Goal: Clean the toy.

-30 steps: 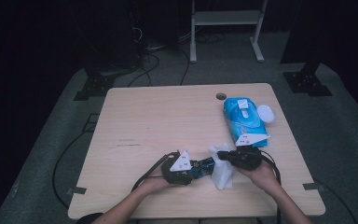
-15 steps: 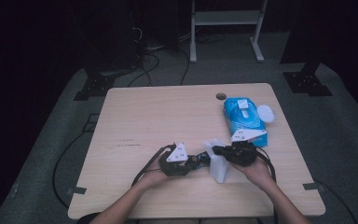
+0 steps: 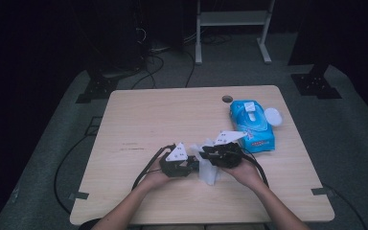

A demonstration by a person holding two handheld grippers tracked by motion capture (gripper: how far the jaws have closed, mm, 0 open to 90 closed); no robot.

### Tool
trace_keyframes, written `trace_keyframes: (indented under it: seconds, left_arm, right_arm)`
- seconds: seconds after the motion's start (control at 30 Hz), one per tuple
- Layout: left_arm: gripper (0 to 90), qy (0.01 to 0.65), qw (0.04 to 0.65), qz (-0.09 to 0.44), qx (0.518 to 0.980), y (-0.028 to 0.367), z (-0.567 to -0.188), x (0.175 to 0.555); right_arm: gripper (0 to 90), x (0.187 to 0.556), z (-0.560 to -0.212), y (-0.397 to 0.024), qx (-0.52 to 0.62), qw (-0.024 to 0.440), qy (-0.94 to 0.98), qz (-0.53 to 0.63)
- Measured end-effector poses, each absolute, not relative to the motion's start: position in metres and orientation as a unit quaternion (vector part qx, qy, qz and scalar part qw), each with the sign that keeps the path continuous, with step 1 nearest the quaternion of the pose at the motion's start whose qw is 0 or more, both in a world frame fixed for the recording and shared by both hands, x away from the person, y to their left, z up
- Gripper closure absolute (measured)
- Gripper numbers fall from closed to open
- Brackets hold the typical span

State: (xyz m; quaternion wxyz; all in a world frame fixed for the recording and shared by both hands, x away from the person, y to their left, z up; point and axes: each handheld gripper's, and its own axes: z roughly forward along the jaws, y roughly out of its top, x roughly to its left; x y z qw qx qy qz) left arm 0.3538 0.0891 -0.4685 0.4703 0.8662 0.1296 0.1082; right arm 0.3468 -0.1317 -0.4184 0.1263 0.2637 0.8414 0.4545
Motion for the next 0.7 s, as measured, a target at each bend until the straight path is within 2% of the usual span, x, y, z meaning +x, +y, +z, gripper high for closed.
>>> trace_keyframes:
  seconds: [0.03, 0.17, 0.23, 0.3, 0.4, 0.5, 0.53, 0.7]
  left_arm:
    - [62.9, 0.132, 0.471, 0.108, 0.866, 0.089, -0.469, 0.354]
    - [57.2, 0.147, 0.474, 0.100, 0.863, 0.090, -0.468, 0.355]
    - [57.0, 0.152, 0.474, 0.096, 0.862, 0.091, -0.469, 0.356]
    - [60.8, 0.154, 0.470, 0.095, 0.864, 0.090, -0.470, 0.356]
    - [65.4, 0.144, 0.465, 0.103, 0.867, 0.090, -0.470, 0.354]
    - [65.7, 0.137, 0.466, 0.111, 0.867, 0.090, -0.470, 0.354]
    - [65.9, 0.134, 0.465, 0.113, 0.868, 0.090, -0.470, 0.354]
    - [66.1, 0.130, 0.463, 0.118, 0.869, 0.090, -0.470, 0.353]
  right_arm:
    - [63.8, 0.344, -0.416, -0.133, 0.261, 0.139, 0.839, 0.457]
    - [58.5, 0.335, -0.412, -0.140, 0.247, 0.176, 0.838, 0.453]
    - [58.2, 0.335, -0.416, -0.143, 0.250, 0.175, 0.836, 0.455]
    - [59.2, 0.338, -0.421, -0.142, 0.259, 0.168, 0.838, 0.449]
    - [65.8, 0.342, -0.426, -0.139, 0.269, 0.153, 0.838, 0.450]
    - [82.3, 0.344, -0.428, -0.137, 0.277, 0.143, 0.834, 0.455]
    - [85.2, 0.345, -0.428, -0.138, 0.280, 0.142, 0.833, 0.455]
    - [88.0, 0.351, -0.428, -0.152, 0.314, 0.134, 0.822, 0.456]
